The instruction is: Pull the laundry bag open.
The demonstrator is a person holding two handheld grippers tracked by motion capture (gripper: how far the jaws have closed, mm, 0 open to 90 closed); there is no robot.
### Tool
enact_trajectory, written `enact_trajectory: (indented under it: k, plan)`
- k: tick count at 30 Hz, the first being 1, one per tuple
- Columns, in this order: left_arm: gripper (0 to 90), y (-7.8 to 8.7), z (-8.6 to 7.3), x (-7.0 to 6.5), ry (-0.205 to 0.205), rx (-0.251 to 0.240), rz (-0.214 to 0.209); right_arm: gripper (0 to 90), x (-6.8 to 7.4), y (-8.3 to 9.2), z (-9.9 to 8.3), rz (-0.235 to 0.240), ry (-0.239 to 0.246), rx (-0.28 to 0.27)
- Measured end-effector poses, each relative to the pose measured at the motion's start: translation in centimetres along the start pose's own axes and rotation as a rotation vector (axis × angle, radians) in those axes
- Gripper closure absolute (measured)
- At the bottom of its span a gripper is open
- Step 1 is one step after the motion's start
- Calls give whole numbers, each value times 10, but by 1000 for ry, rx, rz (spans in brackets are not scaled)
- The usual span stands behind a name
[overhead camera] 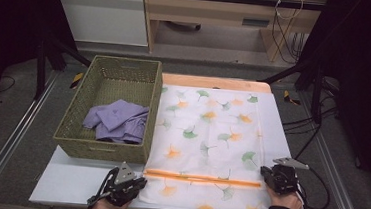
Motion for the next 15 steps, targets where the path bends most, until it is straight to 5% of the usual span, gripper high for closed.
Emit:
enact_trajectory:
  k: [15]
  plan:
    - [872, -6, 4, 3, -17, -59, 39, 866, -6, -13, 12, -21, 29, -33]
Point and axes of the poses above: each handheld gripper's, and its own axes: y roughly backward along the jaws, z roughly out of its top, x roughly to its left, the point moved 3 cm from there along -y, roughly forward along the jaws, and after that the axes turned 5 degrees about y, right-handed, at the moved point
